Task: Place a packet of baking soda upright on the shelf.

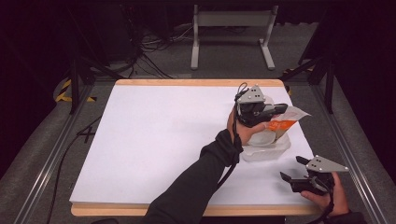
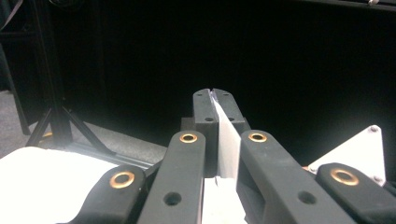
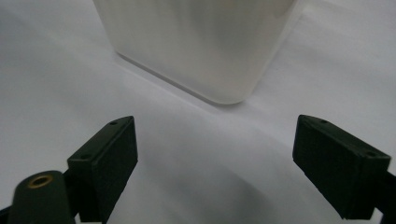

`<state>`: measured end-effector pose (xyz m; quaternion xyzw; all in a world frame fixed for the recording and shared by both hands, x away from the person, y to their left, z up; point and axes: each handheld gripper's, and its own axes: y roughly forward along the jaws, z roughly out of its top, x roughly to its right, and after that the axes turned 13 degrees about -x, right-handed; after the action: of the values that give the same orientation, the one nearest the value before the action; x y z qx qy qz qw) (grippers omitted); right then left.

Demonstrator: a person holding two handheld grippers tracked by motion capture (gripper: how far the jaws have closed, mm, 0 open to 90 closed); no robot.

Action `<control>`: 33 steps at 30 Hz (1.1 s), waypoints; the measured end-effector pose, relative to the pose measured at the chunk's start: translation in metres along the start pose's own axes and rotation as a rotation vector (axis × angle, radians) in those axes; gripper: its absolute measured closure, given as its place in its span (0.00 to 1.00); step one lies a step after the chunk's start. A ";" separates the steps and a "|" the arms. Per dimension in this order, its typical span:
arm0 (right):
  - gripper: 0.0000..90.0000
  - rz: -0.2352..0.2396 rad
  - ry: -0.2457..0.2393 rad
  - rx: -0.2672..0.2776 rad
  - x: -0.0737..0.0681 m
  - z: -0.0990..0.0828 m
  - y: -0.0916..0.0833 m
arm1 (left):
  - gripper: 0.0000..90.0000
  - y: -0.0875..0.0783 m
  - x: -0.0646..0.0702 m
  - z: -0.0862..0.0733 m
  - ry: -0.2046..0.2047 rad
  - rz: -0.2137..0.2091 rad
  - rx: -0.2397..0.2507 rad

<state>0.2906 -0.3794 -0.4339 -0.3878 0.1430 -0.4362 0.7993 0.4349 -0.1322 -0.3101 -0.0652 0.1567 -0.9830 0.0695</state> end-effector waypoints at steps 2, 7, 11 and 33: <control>0.16 0.001 0.000 0.002 0.000 0.000 0.000 | 1.00 0.001 0.001 0.001 0.003 -0.005 0.009; 0.16 0.003 -0.001 0.002 -0.001 0.000 0.000 | 1.00 0.000 0.001 0.009 -0.002 -0.031 0.055; 0.16 0.004 -0.002 0.005 -0.001 0.000 -0.001 | 1.00 0.003 0.000 0.003 -0.006 -0.036 0.064; 0.16 0.001 -0.003 -0.001 0.000 0.000 0.000 | 1.00 -0.017 -0.012 -0.035 0.042 -0.037 -0.053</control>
<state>0.2901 -0.3791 -0.4335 -0.3890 0.1422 -0.4351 0.7995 0.4391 -0.1042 -0.3390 -0.0495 0.1827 -0.9808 0.0463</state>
